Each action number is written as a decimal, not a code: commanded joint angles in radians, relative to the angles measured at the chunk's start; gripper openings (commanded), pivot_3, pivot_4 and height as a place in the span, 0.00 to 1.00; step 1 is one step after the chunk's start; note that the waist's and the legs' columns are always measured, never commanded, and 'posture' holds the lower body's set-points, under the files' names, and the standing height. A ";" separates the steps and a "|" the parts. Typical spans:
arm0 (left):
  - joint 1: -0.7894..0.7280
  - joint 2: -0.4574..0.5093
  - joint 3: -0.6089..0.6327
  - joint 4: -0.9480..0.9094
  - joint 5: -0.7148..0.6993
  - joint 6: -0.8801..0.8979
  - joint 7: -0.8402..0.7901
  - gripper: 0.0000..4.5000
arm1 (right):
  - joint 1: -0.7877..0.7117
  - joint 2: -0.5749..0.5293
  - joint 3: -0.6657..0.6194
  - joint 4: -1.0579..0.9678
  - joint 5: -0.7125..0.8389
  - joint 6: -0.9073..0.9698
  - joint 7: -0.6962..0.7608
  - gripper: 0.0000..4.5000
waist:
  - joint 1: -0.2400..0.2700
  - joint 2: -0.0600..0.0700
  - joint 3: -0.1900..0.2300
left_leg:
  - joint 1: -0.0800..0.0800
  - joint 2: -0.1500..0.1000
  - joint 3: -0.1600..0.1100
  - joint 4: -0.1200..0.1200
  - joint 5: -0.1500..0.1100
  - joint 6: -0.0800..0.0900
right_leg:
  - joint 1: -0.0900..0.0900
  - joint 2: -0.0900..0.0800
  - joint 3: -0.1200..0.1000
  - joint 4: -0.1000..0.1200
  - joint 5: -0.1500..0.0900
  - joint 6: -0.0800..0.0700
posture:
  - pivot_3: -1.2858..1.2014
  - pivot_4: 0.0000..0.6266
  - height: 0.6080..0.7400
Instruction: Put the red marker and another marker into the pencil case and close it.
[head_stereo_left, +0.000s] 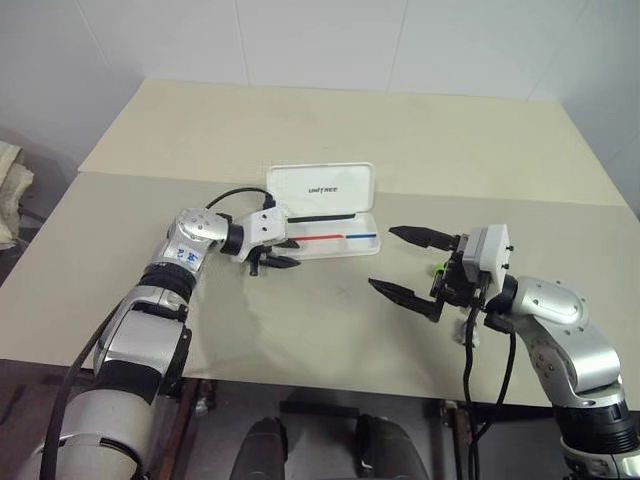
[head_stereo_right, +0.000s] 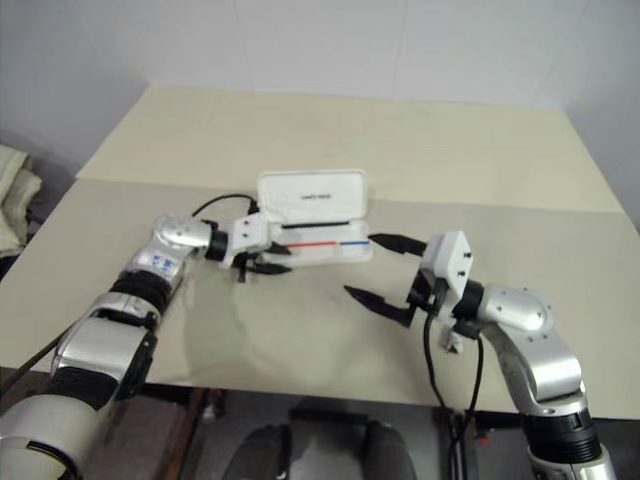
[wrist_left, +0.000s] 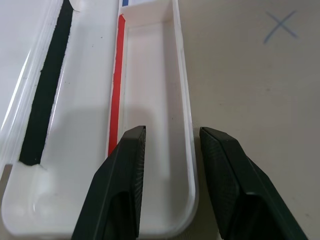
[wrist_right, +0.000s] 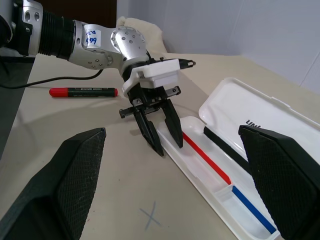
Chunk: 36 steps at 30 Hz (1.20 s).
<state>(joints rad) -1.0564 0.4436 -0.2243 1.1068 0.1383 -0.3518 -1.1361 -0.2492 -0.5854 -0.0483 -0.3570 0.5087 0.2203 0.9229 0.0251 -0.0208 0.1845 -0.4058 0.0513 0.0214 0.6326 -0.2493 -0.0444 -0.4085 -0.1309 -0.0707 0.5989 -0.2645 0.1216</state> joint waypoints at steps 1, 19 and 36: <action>-0.032 -0.006 -0.009 0.014 0.028 -0.004 0.021 0.40 | -0.015 -0.005 -0.022 -0.044 0.019 -0.008 -0.004 1.00 | 0.000 0.000 0.000 | 0.000 0.000 0.000 0.000 0.000 0.000 | 0.000 0.000 0.000 0.000 0.000 0.000 | 0.52 0.24 1.00; 0.003 -0.034 -0.034 -0.053 0.045 -0.078 -0.020 0.00 | -0.051 -0.109 -0.066 0.031 0.046 -0.007 0.109 1.00 | 0.007 -0.001 0.001 | 0.000 0.000 0.000 0.004 0.000 0.000 | 0.001 0.000 0.001 0.002 0.001 0.000 | 0.52 0.24 1.00; 0.337 0.048 -0.042 -0.745 -0.098 0.175 -0.171 0.00 | -0.050 -0.105 -0.058 0.040 0.046 0.013 0.116 1.00 | 0.000 -0.001 0.001 | 0.000 0.000 0.003 0.002 -0.001 0.002 | 0.000 0.000 0.004 0.003 0.000 0.001 | 0.52 0.24 1.00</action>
<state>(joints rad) -0.7251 0.4851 -0.2589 0.4301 0.0716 -0.2070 -1.2971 -0.2971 -0.6841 -0.0876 -0.2963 0.5394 0.2367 1.0379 0.0251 -0.0218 0.1851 -0.4059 0.0513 0.0244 0.6353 -0.2504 -0.0425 -0.4086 -0.1310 -0.0665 0.6015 -0.2645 0.1225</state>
